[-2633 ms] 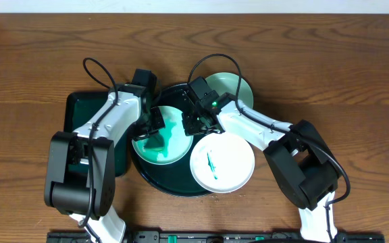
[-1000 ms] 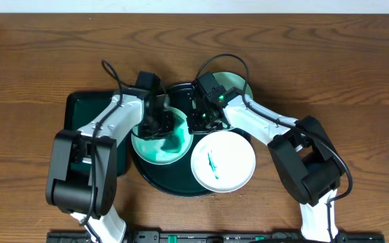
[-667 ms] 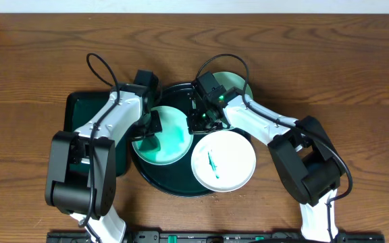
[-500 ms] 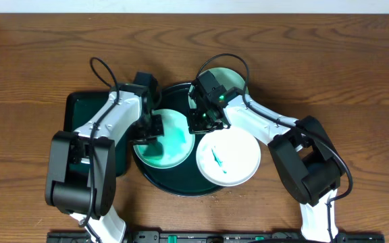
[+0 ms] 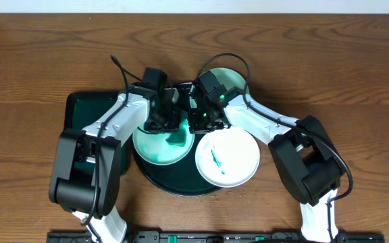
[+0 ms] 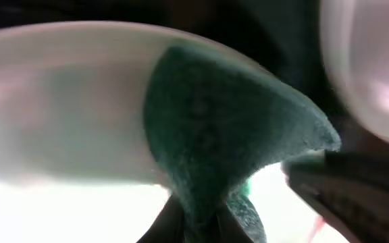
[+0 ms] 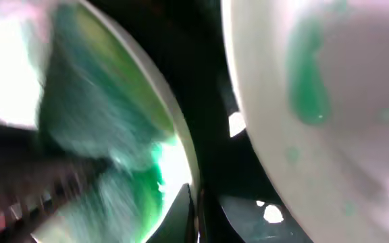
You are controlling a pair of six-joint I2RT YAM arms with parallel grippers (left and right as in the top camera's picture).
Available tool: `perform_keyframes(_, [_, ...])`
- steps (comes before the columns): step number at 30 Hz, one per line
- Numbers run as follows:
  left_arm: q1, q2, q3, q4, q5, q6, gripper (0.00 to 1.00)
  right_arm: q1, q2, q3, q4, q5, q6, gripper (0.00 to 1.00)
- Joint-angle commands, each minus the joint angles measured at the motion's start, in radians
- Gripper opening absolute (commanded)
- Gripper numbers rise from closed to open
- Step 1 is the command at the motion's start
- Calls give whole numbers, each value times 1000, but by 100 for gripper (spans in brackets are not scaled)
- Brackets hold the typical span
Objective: Clean dirty plates on tray and stack at the side
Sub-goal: 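Scrub the left plate surface with the sponge in the left gripper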
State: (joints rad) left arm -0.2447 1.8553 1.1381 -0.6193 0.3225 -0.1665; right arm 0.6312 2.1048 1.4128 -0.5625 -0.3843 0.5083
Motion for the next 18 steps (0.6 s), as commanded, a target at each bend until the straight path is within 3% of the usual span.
perform_keyframes(1, [27, 13, -6, -23, -514, -224, 7, -9, 24, -3, -10, 29, -1, 1])
perform_keyframes(3, [27, 13, -6, -90, -652, -295, 7, -9, 24, -3, -9, 29, 0, 1])
perform_keyframes(11, [21, 13, -6, -360, -621, -367, 7, -8, 24, -3, -6, 29, 0, 1])
perform_keyframes(14, [21, 13, -6, -385, -482, -263, 7, -8, 24, -3, -5, 29, 0, 1])
perform_keyframes(18, [21, 13, -6, -354, -154, -1, 7, -8, 24, -3, -5, 29, 0, 1])
